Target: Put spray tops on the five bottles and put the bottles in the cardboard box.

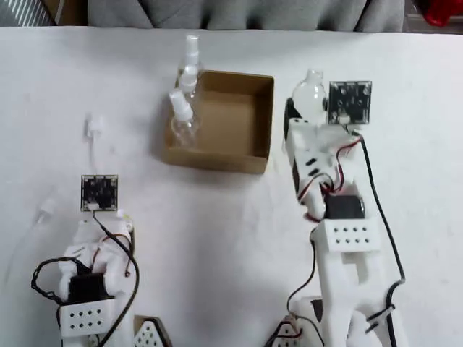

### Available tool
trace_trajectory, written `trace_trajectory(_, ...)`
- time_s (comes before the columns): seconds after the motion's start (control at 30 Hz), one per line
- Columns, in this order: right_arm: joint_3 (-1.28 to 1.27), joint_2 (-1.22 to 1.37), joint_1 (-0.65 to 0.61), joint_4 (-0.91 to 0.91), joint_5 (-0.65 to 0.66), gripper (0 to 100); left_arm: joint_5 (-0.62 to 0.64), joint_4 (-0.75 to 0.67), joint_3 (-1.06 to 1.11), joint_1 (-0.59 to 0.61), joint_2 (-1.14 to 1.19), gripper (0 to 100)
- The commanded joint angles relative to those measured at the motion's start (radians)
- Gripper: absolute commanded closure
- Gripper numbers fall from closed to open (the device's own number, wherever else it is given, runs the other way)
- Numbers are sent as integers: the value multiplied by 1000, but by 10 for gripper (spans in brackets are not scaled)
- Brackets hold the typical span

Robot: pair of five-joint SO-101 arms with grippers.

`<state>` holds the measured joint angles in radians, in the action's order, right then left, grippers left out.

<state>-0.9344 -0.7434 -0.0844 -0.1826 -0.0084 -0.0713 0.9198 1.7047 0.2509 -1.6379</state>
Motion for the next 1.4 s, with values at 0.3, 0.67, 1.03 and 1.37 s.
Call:
trace_trajectory(0.3, -190, -202, -5, 343, 8, 983, -11, 0, -5, 12, -18, 951)
trace_trajectory(0.67, -362, -467, -99, 360, 6, 983, -11, 0, -5, 12, -18, 951)
trace_trajectory(1.03, -534, -696, -214, 357, 14, 983, -11, 0, -5, 12, -18, 951)
trace_trajectory(1.37, -703, -845, -205, 352, 14, 983, -11, 3, -5, 12, -18, 951)
